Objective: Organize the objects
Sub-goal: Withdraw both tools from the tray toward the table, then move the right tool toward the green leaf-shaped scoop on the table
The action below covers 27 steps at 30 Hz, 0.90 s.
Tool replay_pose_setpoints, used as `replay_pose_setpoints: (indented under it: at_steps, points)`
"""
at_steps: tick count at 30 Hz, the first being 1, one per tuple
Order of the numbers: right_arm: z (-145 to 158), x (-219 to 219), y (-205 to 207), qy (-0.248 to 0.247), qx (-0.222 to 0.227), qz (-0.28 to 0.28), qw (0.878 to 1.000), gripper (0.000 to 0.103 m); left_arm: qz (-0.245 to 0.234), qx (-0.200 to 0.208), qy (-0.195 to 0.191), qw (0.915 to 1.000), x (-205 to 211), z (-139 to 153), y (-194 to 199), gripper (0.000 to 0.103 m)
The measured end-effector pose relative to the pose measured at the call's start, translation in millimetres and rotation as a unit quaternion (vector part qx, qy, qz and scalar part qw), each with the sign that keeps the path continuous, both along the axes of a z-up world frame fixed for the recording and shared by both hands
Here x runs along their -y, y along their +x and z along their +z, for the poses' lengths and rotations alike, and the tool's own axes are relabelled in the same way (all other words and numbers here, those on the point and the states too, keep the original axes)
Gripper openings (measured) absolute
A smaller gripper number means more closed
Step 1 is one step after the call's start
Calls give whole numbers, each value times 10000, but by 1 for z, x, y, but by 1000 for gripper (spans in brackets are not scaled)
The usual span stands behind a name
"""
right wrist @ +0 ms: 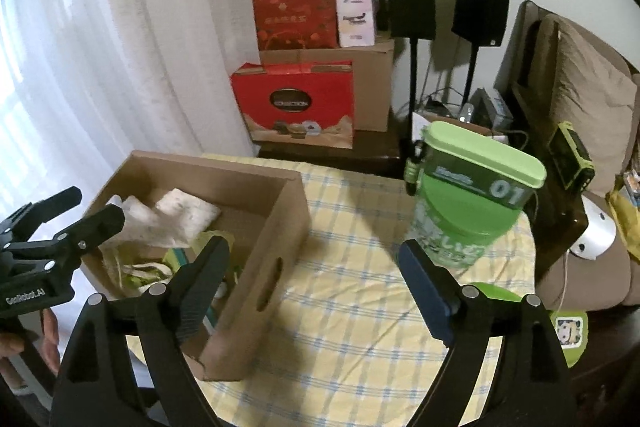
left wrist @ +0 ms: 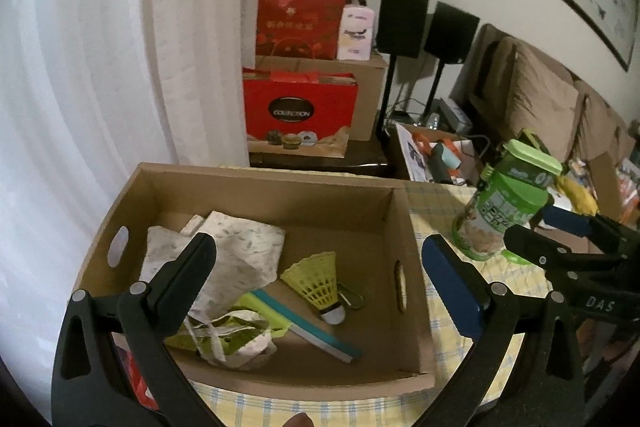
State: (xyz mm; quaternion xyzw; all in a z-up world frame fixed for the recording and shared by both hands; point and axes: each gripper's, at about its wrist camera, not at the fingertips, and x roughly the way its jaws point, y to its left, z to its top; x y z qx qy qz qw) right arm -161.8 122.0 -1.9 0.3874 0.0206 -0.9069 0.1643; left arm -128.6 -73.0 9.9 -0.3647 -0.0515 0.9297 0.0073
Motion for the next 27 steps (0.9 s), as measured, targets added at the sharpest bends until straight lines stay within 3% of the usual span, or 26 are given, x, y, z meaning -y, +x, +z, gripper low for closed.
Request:
replay_pose_setpoints:
  at_steps: [7, 9, 19, 27]
  points:
    - [2, -33, 6, -16, -29, -243, 9997, 92, -173, -190, -25, 9997, -27, 4, 7, 103]
    - [2, -41, 7, 0, -52, -321, 9995, 98, -228, -225, -125, 9994, -35, 4, 8, 103]
    - [9, -105, 19, 4, -124, -712, 9974, 99, -497, -99, -20, 9987, -57, -1, 4, 103]
    - [2, -167, 23, -131, 79, -1237, 9922, 102, -671, 81, 234, 9974, -67, -9, -3, 103]
